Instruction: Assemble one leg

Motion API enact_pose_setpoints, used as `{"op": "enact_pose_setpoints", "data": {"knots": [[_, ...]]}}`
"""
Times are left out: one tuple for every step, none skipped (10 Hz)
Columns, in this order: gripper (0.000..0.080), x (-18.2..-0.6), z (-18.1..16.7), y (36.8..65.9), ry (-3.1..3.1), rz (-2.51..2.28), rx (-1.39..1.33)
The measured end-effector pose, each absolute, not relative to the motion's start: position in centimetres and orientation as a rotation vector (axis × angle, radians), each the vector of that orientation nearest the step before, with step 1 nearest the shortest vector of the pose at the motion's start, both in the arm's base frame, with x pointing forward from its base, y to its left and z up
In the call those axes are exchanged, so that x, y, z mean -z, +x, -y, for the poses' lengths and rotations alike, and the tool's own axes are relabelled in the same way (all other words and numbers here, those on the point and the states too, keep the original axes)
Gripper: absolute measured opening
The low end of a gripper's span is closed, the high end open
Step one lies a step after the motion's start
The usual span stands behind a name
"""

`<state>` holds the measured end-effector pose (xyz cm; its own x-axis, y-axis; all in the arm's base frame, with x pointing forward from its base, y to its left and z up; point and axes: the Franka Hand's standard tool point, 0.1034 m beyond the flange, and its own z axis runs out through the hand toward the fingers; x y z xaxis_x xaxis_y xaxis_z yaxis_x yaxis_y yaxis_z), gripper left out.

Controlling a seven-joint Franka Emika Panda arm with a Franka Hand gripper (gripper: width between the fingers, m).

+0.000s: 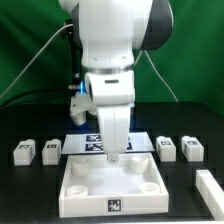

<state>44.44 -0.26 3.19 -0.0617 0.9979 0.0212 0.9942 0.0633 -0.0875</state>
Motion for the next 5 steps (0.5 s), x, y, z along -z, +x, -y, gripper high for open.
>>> {"op": "enact_pose_setpoints", "data": {"knots": [[0.065, -2.05, 0.19, 43.87, -2.098, 2.227, -0.072], [0.065, -1.45, 0.13, 43.47, -2.093, 2.22, -0.079], [0.065, -1.32, 0.13, 43.39, -2.092, 2.218, -0.082], [0.0637, -1.33, 0.14, 43.41, -2.092, 2.218, -0.081], [0.0637, -1.31, 0.15, 43.4, -2.092, 2.218, -0.082]]}}
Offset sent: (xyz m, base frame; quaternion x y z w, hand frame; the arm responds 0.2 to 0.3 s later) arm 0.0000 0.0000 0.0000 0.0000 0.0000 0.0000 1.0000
